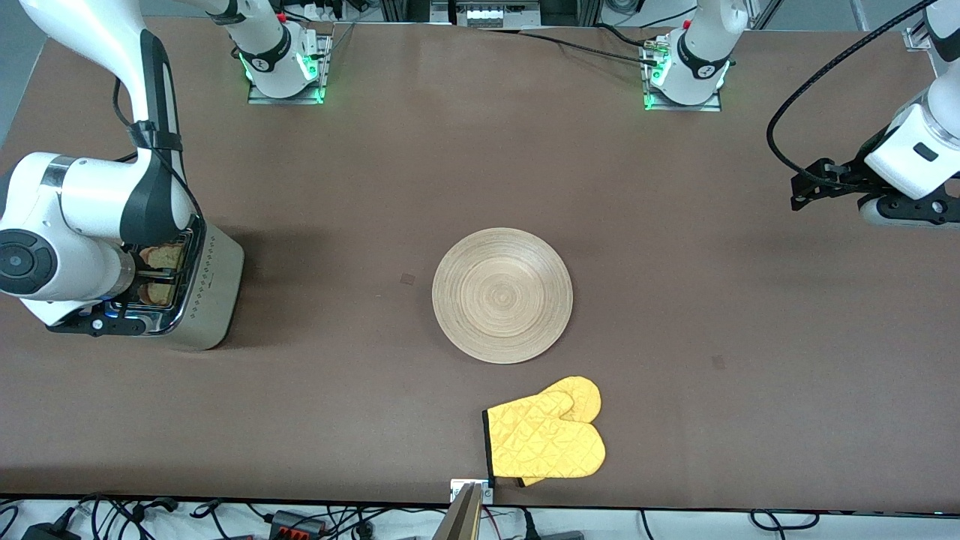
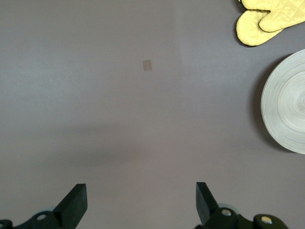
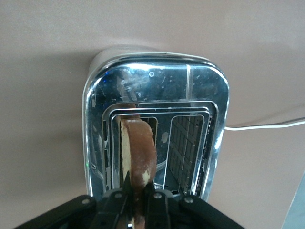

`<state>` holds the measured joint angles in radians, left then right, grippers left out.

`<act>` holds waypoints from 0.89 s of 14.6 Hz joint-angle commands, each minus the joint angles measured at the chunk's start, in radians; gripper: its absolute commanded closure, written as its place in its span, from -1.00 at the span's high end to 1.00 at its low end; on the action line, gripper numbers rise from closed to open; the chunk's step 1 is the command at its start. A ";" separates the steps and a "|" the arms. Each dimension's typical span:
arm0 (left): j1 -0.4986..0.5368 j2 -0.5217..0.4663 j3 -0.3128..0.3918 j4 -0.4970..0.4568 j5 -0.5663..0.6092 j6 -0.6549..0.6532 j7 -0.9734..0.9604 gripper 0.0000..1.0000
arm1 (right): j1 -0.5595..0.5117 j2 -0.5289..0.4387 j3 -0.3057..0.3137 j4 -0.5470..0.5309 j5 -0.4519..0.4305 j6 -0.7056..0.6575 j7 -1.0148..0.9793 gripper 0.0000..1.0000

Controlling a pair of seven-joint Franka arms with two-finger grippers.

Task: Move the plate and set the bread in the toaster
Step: 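Lower the bread into the toaster slot with the right gripper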

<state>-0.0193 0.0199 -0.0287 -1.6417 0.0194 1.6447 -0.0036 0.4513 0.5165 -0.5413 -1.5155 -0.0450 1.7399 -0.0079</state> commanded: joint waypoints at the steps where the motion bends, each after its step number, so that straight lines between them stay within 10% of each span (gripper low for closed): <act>1: -0.005 -0.014 0.000 0.000 -0.001 -0.014 -0.010 1.00 | -0.008 -0.012 0.003 -0.051 0.027 0.007 0.011 -0.95; 2: -0.005 -0.014 0.000 0.000 -0.001 -0.016 -0.010 1.00 | -0.008 -0.015 0.003 -0.049 0.030 0.000 0.009 -0.21; 3: -0.005 -0.014 0.000 0.000 -0.001 -0.014 -0.010 1.00 | -0.014 -0.026 0.001 -0.049 0.051 -0.005 0.006 0.99; 13: -0.005 -0.014 -0.002 0.000 -0.001 -0.016 -0.010 1.00 | -0.013 -0.161 0.009 0.090 0.071 -0.086 -0.011 1.00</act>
<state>-0.0199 0.0198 -0.0300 -1.6417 0.0194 1.6437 -0.0036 0.4385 0.3637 -0.5393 -1.4763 0.0073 1.6718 -0.0102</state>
